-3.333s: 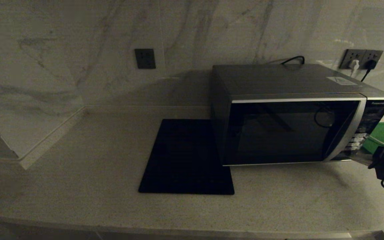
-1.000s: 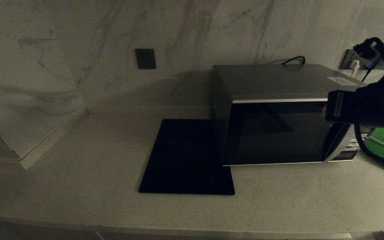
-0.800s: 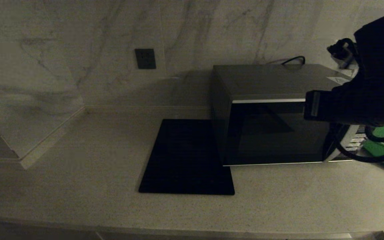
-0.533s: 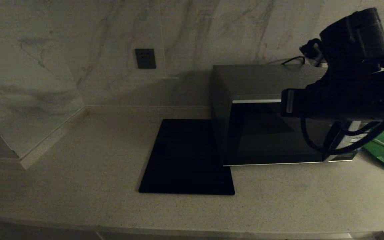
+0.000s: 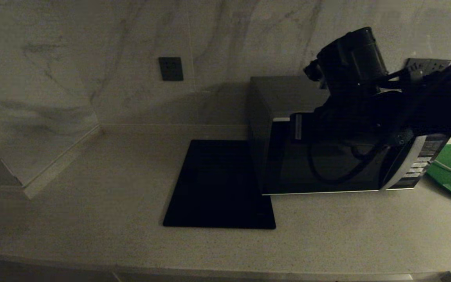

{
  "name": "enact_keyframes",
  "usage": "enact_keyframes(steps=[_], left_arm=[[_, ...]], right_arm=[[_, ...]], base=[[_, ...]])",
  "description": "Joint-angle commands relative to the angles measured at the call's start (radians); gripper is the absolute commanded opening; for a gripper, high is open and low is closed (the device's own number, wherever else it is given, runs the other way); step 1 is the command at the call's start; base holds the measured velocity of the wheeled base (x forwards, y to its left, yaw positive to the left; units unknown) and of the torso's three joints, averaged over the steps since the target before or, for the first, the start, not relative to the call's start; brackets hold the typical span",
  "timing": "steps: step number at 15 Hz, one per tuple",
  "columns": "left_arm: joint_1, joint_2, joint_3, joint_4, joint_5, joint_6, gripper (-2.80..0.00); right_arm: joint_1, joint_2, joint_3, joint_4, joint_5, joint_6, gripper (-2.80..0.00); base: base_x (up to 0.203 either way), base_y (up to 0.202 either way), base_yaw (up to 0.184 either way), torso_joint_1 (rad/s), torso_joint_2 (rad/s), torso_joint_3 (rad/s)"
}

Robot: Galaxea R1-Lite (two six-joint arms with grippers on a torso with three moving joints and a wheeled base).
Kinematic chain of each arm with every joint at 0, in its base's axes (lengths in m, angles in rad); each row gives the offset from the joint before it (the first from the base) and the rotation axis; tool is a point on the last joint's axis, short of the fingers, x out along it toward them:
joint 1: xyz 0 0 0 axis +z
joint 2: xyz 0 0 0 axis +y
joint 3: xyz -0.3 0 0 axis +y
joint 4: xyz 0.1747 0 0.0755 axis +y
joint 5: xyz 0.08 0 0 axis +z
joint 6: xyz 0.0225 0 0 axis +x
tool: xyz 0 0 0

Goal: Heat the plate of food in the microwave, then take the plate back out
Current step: Open the microwave oven

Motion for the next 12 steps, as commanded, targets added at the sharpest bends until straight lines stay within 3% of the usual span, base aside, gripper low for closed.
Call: enact_keyframes(steps=[1,12], left_arm=[[0.0,0.0,0.0,0.0,0.0,-0.001,-2.8],[0.0,0.0,0.0,0.0,0.0,-0.001,-2.8]], right_arm=[[0.007,0.071,-0.059,0.002,-0.002,0.003,-2.8],[0.013,0.192,-0.212,-0.004,-0.006,0.003,-2.8]], base=[[0.0,0.0,0.0,0.0,0.0,0.0],[0.0,0.0,0.0,0.0,0.0,0.0]])
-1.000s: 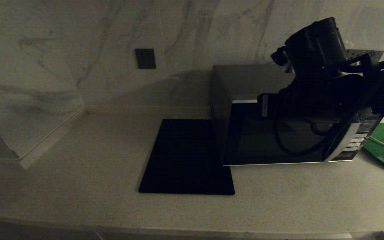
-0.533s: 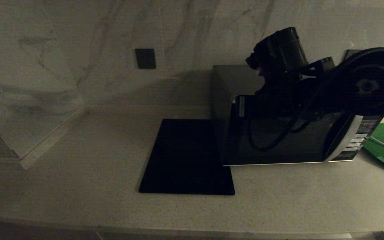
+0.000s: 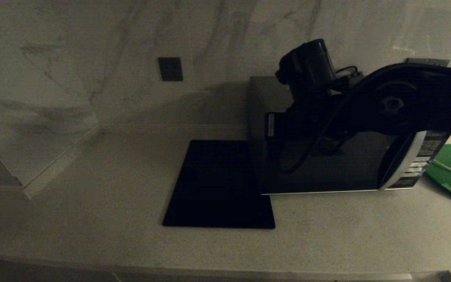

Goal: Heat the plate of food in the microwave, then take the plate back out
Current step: Open the microwave oven

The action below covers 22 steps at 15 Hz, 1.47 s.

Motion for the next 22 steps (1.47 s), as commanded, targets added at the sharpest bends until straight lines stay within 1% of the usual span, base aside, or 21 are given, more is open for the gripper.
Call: enact_keyframes(steps=[1,9,13,16,17,19,22], left_arm=[[0.0,0.0,0.0,0.0,0.0,-0.001,-2.8],[0.0,0.0,0.0,0.0,0.0,-0.001,-2.8],[0.0,0.0,0.0,0.0,0.0,-0.001,-2.8],[0.0,0.0,0.0,0.0,0.0,-0.001,-2.8],[0.0,0.0,0.0,0.0,0.0,-0.001,-2.8],[0.0,0.0,0.0,0.0,0.0,-0.001,-2.8],[0.0,0.0,0.0,0.0,0.0,-0.001,-2.8]], right_arm=[[0.0,0.032,-0.028,-0.007,-0.003,0.002,-2.8],[0.0,0.065,-0.065,-0.011,-0.004,0.003,-2.8],[0.001,-0.052,-0.045,-0.003,-0.004,0.002,-2.8],[-0.017,-0.187,-0.028,0.04,-0.005,0.0,-2.8],[-0.036,-0.241,-0.024,0.066,-0.006,-0.001,-2.8],[-0.104,-0.359,-0.005,0.133,-0.013,-0.011,-2.8],[-0.28,-0.588,0.089,0.224,-0.02,-0.047,-2.8]], base=[[0.0,0.0,0.0,0.0,0.0,0.0],[0.0,0.0,0.0,0.0,0.0,0.0],[0.0,0.0,0.0,0.0,0.0,0.0],[0.0,0.0,0.0,0.0,0.0,0.0],[0.0,0.0,0.0,0.0,0.0,0.0],[0.0,0.0,0.0,0.0,0.0,0.0],[0.0,0.0,0.0,0.0,0.0,0.0]])
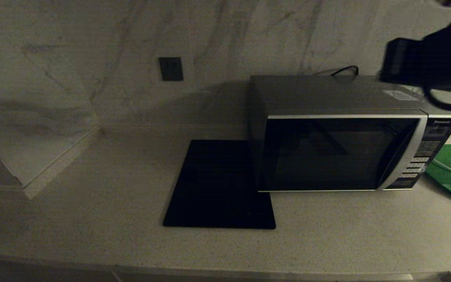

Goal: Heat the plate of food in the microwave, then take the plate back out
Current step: Open the microwave oven

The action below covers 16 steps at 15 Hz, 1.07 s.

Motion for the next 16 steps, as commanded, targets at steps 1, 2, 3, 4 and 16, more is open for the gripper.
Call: enact_keyframes(steps=[1,2,3,4,16], left_arm=[[0.0,0.0,0.0,0.0,0.0,-0.001,-2.8],[0.0,0.0,0.0,0.0,0.0,-0.001,-2.8],[0.0,0.0,0.0,0.0,0.0,-0.001,-2.8],[0.0,0.0,0.0,0.0,0.0,-0.001,-2.8],[0.0,0.0,0.0,0.0,0.0,-0.001,-2.8]], right_arm=[[-0.141,-0.272,0.108,0.042,-0.004,-0.02,-2.8],[-0.193,-0.376,0.169,0.054,-0.005,-0.043,-2.8],[-0.224,-0.468,0.219,0.062,-0.005,-0.062,-2.8],[-0.247,-0.565,0.27,0.069,-0.005,-0.082,-2.8],[-0.432,-1.353,0.695,0.342,0.002,-0.195,-2.8]], base=[[0.0,0.0,0.0,0.0,0.0,0.0],[0.0,0.0,0.0,0.0,0.0,0.0],[0.0,0.0,0.0,0.0,0.0,0.0],[0.0,0.0,0.0,0.0,0.0,0.0],[0.0,0.0,0.0,0.0,0.0,0.0]])
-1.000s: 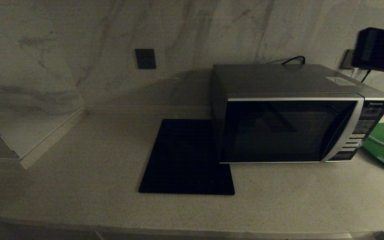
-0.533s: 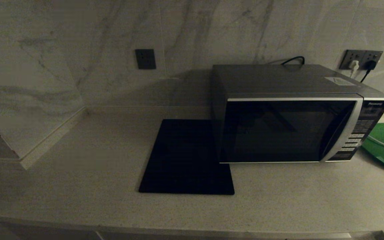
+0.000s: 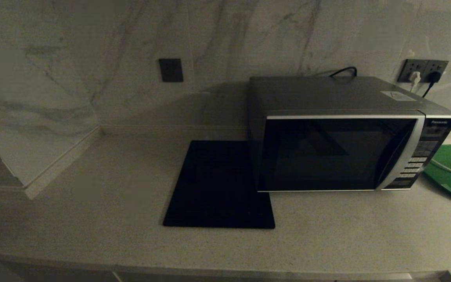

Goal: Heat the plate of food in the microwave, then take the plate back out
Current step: Open the microwave oven

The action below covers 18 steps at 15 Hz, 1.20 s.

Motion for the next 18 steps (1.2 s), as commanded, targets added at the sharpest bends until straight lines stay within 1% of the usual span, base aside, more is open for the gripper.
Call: enact_keyframes(steps=[1,3,4,6,8,10,11,12,14,15,17,18], left_arm=[[0.0,0.0,0.0,0.0,0.0,-0.001,-2.8],[0.0,0.0,0.0,0.0,0.0,-0.001,-2.8],[0.0,0.0,0.0,0.0,0.0,-0.001,-2.8],[0.0,0.0,0.0,0.0,0.0,-0.001,-2.8],[0.0,0.0,0.0,0.0,0.0,-0.001,-2.8],[0.0,0.0,0.0,0.0,0.0,-0.001,-2.8],[0.0,0.0,0.0,0.0,0.0,-0.001,-2.8],[0.0,0.0,0.0,0.0,0.0,-0.001,-2.8],[0.0,0.0,0.0,0.0,0.0,-0.001,-2.8],[0.0,0.0,0.0,0.0,0.0,-0.001,-2.8],[0.0,0.0,0.0,0.0,0.0,-0.001,-2.8],[0.0,0.0,0.0,0.0,0.0,-0.001,-2.8]], right_arm=[[-0.042,-0.158,0.086,0.02,0.002,-0.001,-2.8],[-0.056,-0.197,0.15,0.022,0.019,0.02,-2.8],[-0.057,-0.222,0.177,0.022,0.042,0.022,-2.8],[-0.057,-0.302,0.261,0.02,0.084,0.001,-2.8],[-0.057,-0.35,0.371,0.011,0.101,-0.037,-2.8],[-0.057,-0.354,0.451,-0.048,0.139,-0.047,-2.8],[-0.057,-0.354,0.509,-0.106,0.161,-0.051,-2.8],[-0.057,-0.354,0.581,-0.192,0.173,-0.053,-2.8],[-0.057,-0.354,0.775,-0.481,0.194,-0.075,-2.8],[-0.057,-0.354,0.877,-0.629,0.209,-0.11,-2.8],[-0.057,-0.354,1.076,-0.88,0.239,-0.19,-2.8],[-0.057,-0.354,1.129,-0.949,0.261,-0.21,-2.8]], base=[[0.0,0.0,0.0,0.0,0.0,0.0],[0.0,0.0,0.0,0.0,0.0,0.0],[0.0,0.0,0.0,0.0,0.0,0.0],[0.0,0.0,0.0,0.0,0.0,0.0],[0.0,0.0,0.0,0.0,0.0,0.0],[0.0,0.0,0.0,0.0,0.0,0.0],[0.0,0.0,0.0,0.0,0.0,0.0],[0.0,0.0,0.0,0.0,0.0,0.0],[0.0,0.0,0.0,0.147,-0.28,-0.137],[0.0,0.0,0.0,0.165,-0.32,-0.146],[0.0,0.0,0.0,0.027,-0.05,-0.021],[0.0,0.0,0.0,0.0,0.0,0.0]])
